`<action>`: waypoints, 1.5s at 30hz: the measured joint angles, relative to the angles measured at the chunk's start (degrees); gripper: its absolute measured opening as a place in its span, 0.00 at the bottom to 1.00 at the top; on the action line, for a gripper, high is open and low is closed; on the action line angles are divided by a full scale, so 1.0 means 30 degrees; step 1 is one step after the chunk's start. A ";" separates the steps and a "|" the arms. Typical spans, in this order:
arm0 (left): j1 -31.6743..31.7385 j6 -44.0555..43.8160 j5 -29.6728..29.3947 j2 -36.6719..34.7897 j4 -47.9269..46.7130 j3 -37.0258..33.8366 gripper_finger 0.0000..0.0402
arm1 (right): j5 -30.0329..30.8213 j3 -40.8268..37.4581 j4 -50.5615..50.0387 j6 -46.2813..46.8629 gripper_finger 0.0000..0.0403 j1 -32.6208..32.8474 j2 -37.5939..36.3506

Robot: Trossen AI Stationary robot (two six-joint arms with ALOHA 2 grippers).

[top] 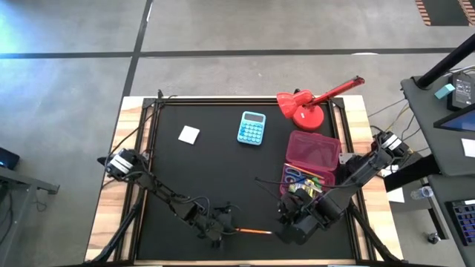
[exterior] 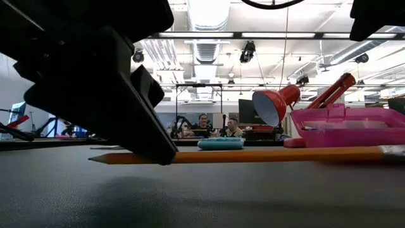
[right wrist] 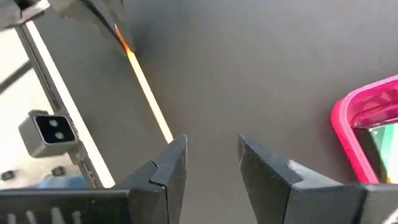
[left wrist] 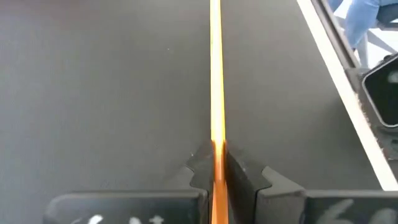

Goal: Pack school essentials
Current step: Put the orange pencil into the red supply box

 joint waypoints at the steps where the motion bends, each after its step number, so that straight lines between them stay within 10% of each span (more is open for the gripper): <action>1: 0.0018 -0.0002 -0.0015 -0.0015 -0.0022 0.0000 0.02 | -0.0102 0.0000 -0.0204 -0.0021 0.33 0.0031 -0.0060; 15: 0.1585 0.0043 -0.0472 -0.2658 -0.0021 -0.0233 0.02 | 0.1166 0.1049 -0.2976 -0.1149 0.32 0.0296 -0.3063; 35: 0.6039 0.2439 -0.4243 -1.0192 0.1643 -0.0197 0.02 | 1.2797 0.1035 -0.2651 -0.3352 0.31 0.0368 -0.7257; 45: 0.8702 0.4982 -0.2070 -1.0808 0.3714 0.0398 0.02 | 1.1267 0.1035 -0.1051 -0.4919 0.47 -0.3145 -0.7979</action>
